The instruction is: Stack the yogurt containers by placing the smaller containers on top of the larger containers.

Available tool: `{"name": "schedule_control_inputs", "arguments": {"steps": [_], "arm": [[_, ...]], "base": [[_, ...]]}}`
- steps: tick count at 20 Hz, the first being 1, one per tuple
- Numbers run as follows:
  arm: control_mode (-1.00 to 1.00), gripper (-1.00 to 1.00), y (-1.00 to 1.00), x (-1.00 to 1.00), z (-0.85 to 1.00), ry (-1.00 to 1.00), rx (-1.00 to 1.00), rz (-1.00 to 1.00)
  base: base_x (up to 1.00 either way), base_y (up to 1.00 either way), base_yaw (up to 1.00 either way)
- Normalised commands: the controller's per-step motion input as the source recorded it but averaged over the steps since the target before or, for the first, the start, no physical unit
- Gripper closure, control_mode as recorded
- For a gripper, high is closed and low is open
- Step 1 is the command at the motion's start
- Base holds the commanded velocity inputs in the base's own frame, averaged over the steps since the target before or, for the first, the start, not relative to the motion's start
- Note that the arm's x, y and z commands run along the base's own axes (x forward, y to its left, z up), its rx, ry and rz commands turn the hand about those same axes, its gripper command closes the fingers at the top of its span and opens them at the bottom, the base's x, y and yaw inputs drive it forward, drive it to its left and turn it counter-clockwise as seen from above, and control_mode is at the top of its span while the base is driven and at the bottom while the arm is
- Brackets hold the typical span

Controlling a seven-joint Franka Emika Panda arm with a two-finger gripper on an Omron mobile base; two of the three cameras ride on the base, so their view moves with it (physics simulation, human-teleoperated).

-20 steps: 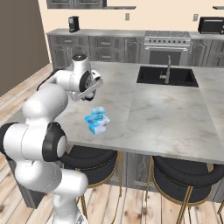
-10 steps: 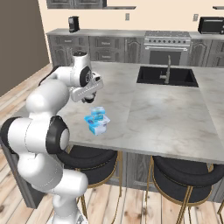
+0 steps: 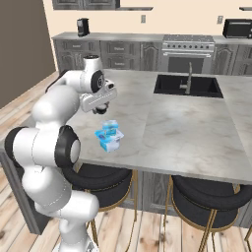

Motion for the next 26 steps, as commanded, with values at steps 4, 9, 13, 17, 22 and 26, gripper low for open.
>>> {"name": "schedule_control_inputs", "arguments": {"steps": [4,9,13,17,22,26], "arm": [[-1.00,1.00,-0.04,0.03,-0.20,-0.05,0.00,0.00],[-1.00,1.00,-0.09,0.15,-0.19,0.00,0.00,0.00],[-1.00,1.00,-0.09,0.22,-0.20,0.00,0.00,0.00],[-1.00,1.00,-0.03,0.28,-0.17,0.00,0.00,0.00],[-1.00,1.00,0.00,0.11,-0.06,0.00,0.00,0.00],[-1.00,1.00,0.00,0.00,-0.14,0.00,0.00,0.00]], "base": [[0.00,0.00,0.00],[0.00,0.00,0.00],[0.00,0.00,0.00],[0.00,0.00,0.00],[0.00,0.00,0.00],[0.00,0.00,0.00]]}}
